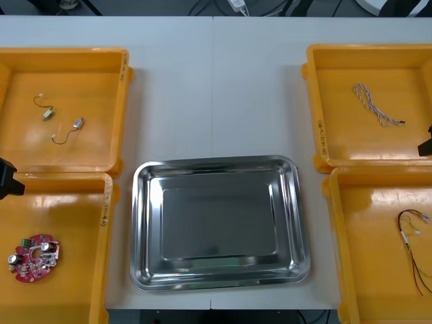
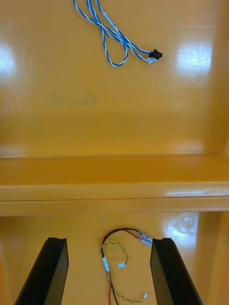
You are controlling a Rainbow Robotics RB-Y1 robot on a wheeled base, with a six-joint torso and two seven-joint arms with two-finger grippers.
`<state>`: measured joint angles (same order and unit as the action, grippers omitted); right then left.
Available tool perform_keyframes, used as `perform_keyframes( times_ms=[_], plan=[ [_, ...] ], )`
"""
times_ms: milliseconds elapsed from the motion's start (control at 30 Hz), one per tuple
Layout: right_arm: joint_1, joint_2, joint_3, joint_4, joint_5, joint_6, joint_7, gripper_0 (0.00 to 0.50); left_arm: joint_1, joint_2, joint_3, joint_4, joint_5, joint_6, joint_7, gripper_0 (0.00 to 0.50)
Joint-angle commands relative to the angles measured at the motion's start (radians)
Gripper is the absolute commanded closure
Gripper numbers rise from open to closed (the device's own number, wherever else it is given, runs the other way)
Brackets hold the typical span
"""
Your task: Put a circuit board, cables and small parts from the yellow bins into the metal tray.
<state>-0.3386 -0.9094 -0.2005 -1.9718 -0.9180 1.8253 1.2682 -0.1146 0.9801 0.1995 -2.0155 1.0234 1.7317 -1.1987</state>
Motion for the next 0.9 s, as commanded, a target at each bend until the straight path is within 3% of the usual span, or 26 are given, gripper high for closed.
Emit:
perform_keyframes(
  times_ms=[33, 900],
  plan=[
    [-0.031, -0.048, 0.007, -0.007, -0.005, -0.001, 0.03, 0.0, -0.034, -0.009, 0.018, -0.028, 0.007, 0.006, -0.094, 0.0],
    [-0.031, -0.048, 0.007, -0.007, -0.005, -0.001, 0.03, 0.0, -0.034, -0.009, 0.018, -0.028, 0.007, 0.006, -0.094, 0.0]
  ],
)
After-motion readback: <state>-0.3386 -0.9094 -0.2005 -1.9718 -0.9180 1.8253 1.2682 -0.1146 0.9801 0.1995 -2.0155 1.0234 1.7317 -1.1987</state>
